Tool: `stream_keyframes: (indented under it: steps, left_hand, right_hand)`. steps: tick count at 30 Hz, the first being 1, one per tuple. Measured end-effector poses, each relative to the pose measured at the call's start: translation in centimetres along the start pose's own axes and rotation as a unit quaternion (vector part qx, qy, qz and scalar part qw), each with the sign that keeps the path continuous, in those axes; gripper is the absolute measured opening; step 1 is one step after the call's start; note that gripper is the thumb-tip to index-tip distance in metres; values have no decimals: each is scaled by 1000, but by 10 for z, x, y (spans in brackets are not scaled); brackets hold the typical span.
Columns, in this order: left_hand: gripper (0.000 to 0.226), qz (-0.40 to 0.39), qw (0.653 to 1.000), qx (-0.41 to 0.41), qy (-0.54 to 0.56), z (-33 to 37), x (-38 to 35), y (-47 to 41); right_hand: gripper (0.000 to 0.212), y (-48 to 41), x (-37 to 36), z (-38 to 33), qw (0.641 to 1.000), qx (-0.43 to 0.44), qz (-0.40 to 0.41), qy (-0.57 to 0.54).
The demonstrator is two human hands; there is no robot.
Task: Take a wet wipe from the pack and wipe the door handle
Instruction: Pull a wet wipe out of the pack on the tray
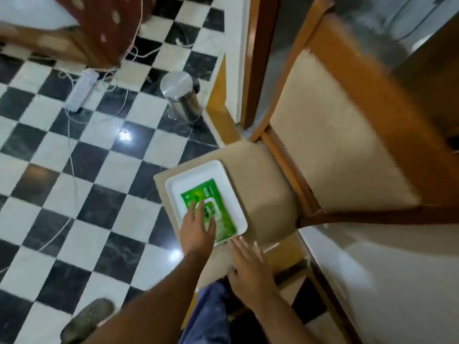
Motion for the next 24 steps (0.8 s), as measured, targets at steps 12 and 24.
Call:
stream_keyframes:
  steps: [12, 24]
  left_hand:
    - [57, 23, 996, 70, -41, -15, -35, -54]
    - [40, 90, 965, 75, 236, -72, -20, -21]
  right_hand:
    - [74, -90, -49, 6, 995, 3, -69, 70]
    - [28, -126, -16, -2, 996, -49, 75, 6]
Point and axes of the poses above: each hand's wrist, its own y-axis away from the middle knuckle, its own x-axis out of the back of the hand, z = x × y, the point moved 9 cm from there along -y, towards the middle knuckle, and after that the axes turned 2 degrees about -x, right-handed, at the moved point
